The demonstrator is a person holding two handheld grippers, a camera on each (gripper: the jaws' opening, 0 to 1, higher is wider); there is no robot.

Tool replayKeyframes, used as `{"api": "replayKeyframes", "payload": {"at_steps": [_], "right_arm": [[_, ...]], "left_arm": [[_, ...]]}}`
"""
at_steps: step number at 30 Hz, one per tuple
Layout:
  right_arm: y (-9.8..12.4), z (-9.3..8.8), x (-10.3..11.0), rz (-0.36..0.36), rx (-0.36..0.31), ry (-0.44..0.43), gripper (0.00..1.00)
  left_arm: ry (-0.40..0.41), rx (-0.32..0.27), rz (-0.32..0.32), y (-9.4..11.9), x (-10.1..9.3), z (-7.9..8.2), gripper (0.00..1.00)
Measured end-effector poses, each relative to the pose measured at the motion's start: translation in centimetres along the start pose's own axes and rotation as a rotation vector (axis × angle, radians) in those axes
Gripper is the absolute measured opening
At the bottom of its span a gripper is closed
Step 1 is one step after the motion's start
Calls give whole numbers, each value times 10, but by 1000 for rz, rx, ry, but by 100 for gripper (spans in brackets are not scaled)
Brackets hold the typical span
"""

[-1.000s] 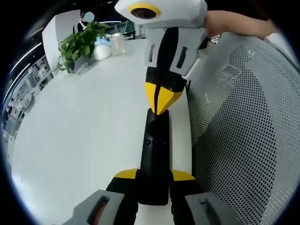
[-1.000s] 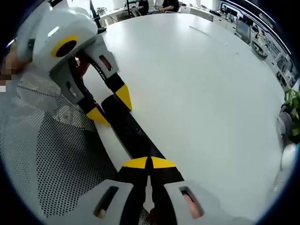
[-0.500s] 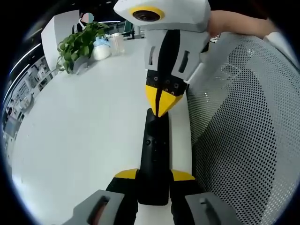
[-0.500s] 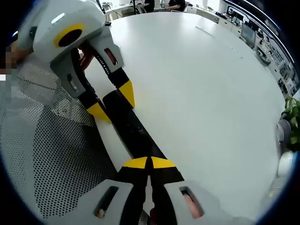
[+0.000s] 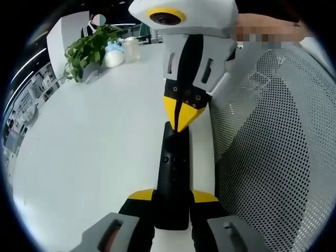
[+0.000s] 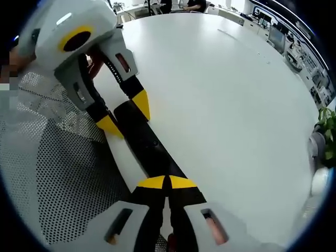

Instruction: Press the specified remote control buttons in sequence, fully releasing each button before pressing the next.

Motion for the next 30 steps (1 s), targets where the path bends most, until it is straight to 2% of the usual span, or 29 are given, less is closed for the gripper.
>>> {"api": "replayKeyframes", "payload": {"at_steps": [18, 28, 30], "right_arm": [[0, 1, 0, 1, 5, 1, 0], [1, 0, 0, 1, -9, 52, 0], [1, 0, -1, 7, -11, 32, 0]], "left_arm": [[-2, 0, -2, 0, 0, 0, 25], [-3, 0, -2, 0, 0, 0, 25], [-5, 0, -2, 0, 0, 0, 25]]}}
Point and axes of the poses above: the point that each gripper's makers call its tool centre point, and the gripper's own axes: y roughly backward along the fingers, x roughly to its left, z roughly out of its top, the point moved 5 cm from there along y, roughly backward along the fingers, and after that the axes turned 2 degrees about x, right-handed, at the moved point
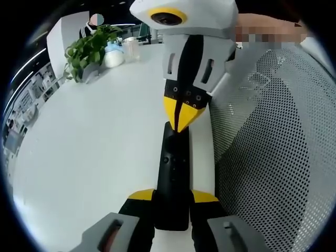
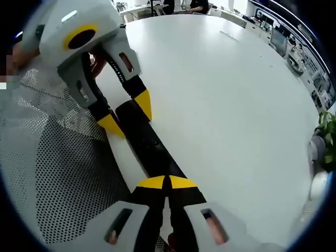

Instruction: Press the specified remote control buttons in sequence, fully releasing each button before pressing the next.

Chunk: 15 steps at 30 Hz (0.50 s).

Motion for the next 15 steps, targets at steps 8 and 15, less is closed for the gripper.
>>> {"api": "replayKeyframes", "payload": {"at_steps": [8, 15], "right_arm": [[0, 0, 0, 18, 2, -34, 0], [0, 0, 3, 29, 2, -44, 3]], "left_arm": [[-2, 0, -1, 0, 0, 0, 25], [-3, 2, 0, 0, 0, 0, 25]]}}
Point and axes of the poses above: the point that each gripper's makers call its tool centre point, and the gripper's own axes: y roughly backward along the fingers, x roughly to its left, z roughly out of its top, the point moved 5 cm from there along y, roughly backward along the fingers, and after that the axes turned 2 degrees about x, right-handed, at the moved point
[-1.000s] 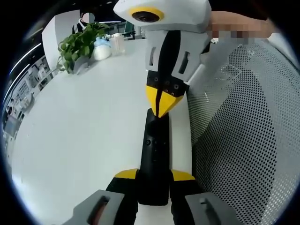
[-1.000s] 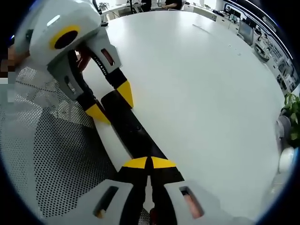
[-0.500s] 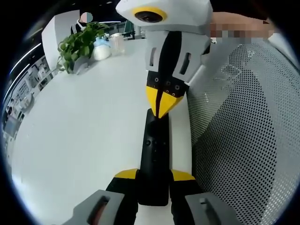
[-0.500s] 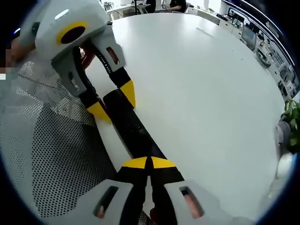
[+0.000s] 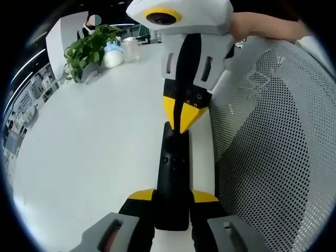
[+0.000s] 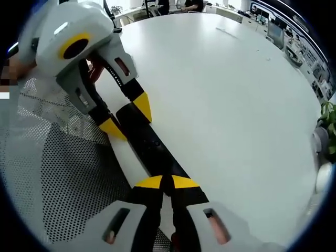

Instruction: Press the specified remote control buttons in sequence, fully releasing each button before pressing the next.

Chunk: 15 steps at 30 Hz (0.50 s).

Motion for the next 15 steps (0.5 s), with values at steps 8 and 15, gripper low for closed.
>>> {"api": "replayKeyframes", "payload": {"at_steps": [8, 15], "right_arm": [[1, 5, 4, 9, -21, 7, 2], [1, 8, 7, 16, -31, 15, 2]], "left_arm": [[-3, 0, 0, 0, 0, 0, 25], [-14, -4, -7, -1, -1, 1, 24]]}}
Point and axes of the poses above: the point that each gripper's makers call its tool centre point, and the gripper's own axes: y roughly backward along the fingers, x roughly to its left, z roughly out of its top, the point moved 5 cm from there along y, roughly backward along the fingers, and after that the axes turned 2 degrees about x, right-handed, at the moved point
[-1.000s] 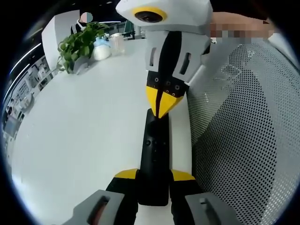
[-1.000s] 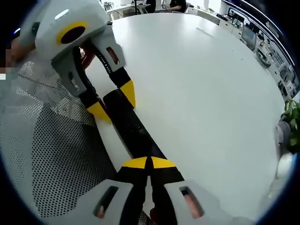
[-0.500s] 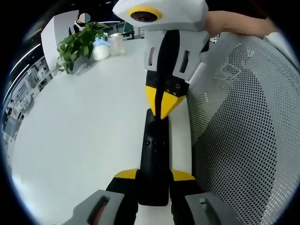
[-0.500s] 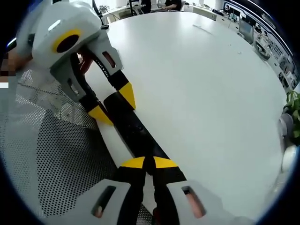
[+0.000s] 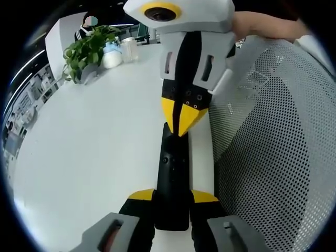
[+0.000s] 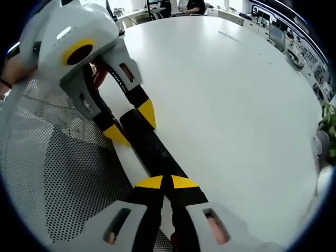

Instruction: Press the specified remote control buttons in sequence, fully releasing each button before pressing the next.

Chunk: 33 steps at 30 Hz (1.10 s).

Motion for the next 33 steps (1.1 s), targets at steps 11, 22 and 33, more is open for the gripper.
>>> {"api": "replayKeyframes", "payload": {"at_steps": [11, 22, 33], "right_arm": [[-5, -1, -1, -11, 23, 36, 0], [-6, -1, 0, -26, 22, 94, 0], [-6, -1, 0, -25, 22, 78, 0]], "left_arm": [[-5, -3, -7, 0, -1, 0, 24], [1, -3, -8, -1, -1, 0, 25], [5, -6, -6, -1, -1, 0, 25]]}}
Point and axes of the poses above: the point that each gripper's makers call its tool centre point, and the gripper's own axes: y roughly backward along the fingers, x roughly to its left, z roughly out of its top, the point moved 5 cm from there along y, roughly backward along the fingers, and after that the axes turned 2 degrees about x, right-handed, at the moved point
